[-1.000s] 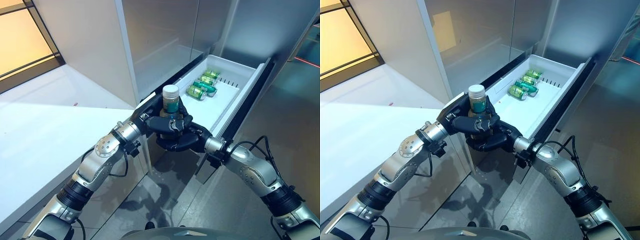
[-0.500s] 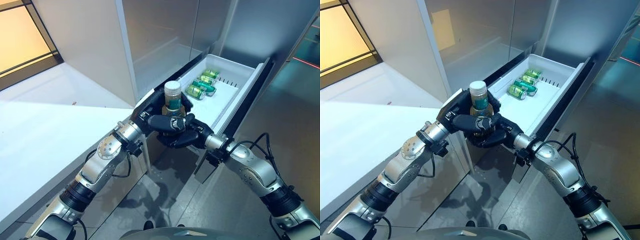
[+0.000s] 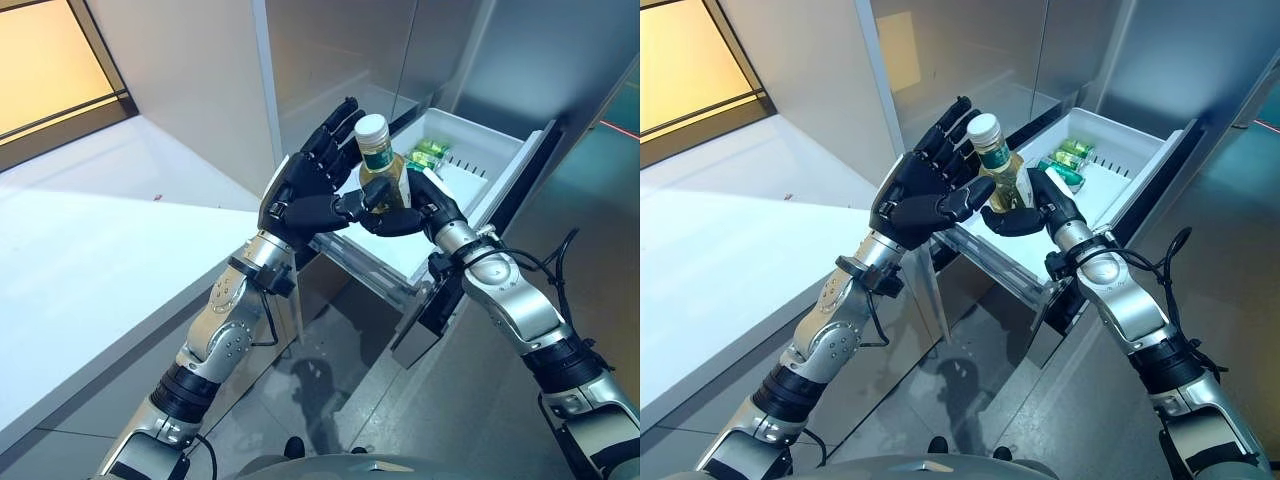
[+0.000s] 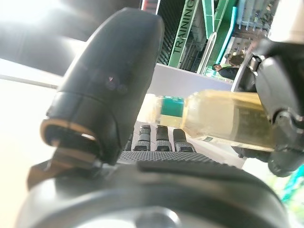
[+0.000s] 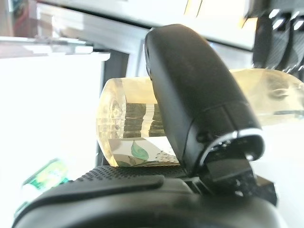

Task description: Put drinks into fridge and close the fridge

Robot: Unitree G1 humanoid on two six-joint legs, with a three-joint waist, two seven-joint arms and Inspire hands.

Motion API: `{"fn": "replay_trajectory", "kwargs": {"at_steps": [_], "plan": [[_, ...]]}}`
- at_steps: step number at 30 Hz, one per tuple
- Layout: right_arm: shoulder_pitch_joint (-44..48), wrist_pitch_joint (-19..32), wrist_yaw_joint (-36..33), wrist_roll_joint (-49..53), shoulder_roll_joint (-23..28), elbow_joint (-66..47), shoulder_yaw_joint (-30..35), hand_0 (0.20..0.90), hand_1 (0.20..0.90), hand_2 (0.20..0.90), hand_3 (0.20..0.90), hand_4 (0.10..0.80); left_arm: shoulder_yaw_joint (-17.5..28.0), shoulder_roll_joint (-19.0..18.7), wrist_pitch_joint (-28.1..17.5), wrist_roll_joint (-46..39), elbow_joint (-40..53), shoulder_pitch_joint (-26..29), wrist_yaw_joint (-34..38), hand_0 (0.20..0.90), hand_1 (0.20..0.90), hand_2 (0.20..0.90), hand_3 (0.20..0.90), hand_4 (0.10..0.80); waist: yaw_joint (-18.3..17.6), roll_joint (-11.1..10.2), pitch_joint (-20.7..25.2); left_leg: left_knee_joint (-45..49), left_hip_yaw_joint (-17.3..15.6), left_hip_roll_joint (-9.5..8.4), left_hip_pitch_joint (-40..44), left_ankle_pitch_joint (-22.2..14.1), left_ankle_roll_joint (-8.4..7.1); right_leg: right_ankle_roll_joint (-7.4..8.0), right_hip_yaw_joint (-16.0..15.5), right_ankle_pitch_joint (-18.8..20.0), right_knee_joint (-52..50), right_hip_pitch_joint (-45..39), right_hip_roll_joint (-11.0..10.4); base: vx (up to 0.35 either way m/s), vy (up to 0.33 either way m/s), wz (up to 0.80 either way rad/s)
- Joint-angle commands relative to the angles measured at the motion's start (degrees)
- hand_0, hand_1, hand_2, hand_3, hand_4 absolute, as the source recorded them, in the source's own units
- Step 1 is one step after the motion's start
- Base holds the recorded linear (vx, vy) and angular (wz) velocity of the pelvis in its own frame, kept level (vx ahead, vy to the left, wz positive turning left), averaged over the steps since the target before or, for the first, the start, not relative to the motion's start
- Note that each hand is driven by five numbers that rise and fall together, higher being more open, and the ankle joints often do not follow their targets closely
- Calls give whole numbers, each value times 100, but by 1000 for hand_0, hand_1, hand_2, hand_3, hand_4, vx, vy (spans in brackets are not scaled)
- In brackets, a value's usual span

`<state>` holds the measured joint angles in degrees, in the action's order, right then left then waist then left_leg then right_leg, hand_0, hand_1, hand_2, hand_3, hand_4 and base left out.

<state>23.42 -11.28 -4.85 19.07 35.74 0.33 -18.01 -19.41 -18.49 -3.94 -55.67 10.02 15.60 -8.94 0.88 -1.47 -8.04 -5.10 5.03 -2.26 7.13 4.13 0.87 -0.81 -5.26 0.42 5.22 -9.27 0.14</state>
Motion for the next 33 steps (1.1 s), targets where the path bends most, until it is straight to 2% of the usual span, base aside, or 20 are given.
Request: {"fn": "replay_trajectory", "kwargs": {"at_steps": [1,7,13,17,21,25,29,32,33], "plan": [[1653,1019,-799,-50,56,122,996,300,300,300,200,100,-304,145,471,-1143,189,-87,-710,900,900,900,900,800,146,-185,521,10,-164,-61,31,-436,38,344,162,243,-22,150,-205,38,1,3],[2337,1281,-1097,102,610,1625,760,300,300,300,200,100,-748,250,1332,-2319,-393,-774,-1461,900,900,900,900,800,339,-193,493,10,-135,-51,63,-443,16,326,-38,215,-22,73,-236,55,15,17],[2739,1344,-1146,202,929,2767,567,300,300,300,200,100,-962,89,1928,-2362,-890,-1262,-1673,900,900,900,900,800,517,-163,442,10,-47,-40,118,-476,-4,315,-195,157,-22,-19,-255,77,10,14],[2928,1212,-1031,221,1093,3538,422,300,300,300,200,100,-991,-120,2213,-1871,-1563,-1648,-1846,900,900,900,900,800,637,-104,353,10,28,-41,116,-443,-20,313,-271,167,-22,-29,-271,67,17,16],[3046,1001,-809,175,1239,4108,305,300,300,300,200,100,-935,-273,2134,-1230,-2397,-1824,-1908,900,900,900,900,800,713,-58,254,10,98,-37,66,-397,-27,311,-318,172,-45,10,-284,45,-1,9],[3263,796,-478,14,1417,4757,162,300,300,300,200,100,-828,-338,1747,-410,-3586,-1805,-1967,900,900,900,900,800,777,-20,56,10,187,-41,-92,-331,-18,306,-328,179,-115,195,-285,-22,-25,16],[3529,552,-246,-152,1466,5250,-36,300,300,300,200,100,-687,-311,1215,449,-4650,-1532,-1420,900,900,900,900,800,829,-6,-271,21,282,-36,-372,-254,-2,300,-306,186,-199,490,-281,-127,-90,9],[3750,435,-278,-142,1500,5403,-210,300,300,300,200,100,-416,-267,744,1177,-5597,-1248,-836,900,900,900,900,800,848,19,-624,43,365,-33,-650,-195,15,286,-256,198,-263,772,-259,-182,-113,16],[3835,349,-277,-158,1496,5453,-273,300,300,300,200,100,-242,-208,725,1497,-6026,-1129,-725,900,900,900,900,800,845,23,-747,53,391,-30,-764,-173,22,270,-215,197,-292,892,-240,-123,-96,1]]}}
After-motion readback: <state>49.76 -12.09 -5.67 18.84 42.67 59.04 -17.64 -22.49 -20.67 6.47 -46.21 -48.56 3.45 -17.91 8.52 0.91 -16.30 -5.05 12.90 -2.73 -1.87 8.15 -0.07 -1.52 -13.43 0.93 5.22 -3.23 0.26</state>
